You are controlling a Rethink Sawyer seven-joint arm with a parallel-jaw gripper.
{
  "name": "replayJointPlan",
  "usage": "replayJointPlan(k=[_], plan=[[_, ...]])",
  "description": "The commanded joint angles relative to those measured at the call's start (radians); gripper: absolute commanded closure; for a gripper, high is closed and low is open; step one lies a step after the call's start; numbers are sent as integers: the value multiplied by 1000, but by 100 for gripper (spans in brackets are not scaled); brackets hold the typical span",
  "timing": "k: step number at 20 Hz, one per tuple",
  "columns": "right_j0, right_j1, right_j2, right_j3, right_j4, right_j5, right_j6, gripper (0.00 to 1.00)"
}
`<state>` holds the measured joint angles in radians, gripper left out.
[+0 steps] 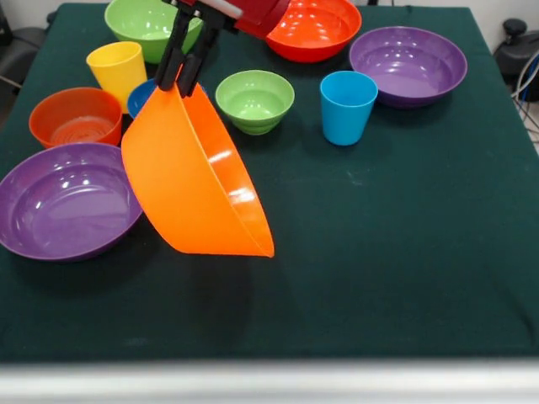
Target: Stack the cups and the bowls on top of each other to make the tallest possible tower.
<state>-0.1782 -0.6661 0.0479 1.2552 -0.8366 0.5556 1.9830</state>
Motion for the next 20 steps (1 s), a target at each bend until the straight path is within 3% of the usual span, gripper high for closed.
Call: replayJointPlan(k=[1,11,20], plan=[[98,81,-114,-33,-97,-81,258,100],[271,251,-355,-85,-107,-230,555,100],[340,408,-507,-168,-81,-342,707,100]])
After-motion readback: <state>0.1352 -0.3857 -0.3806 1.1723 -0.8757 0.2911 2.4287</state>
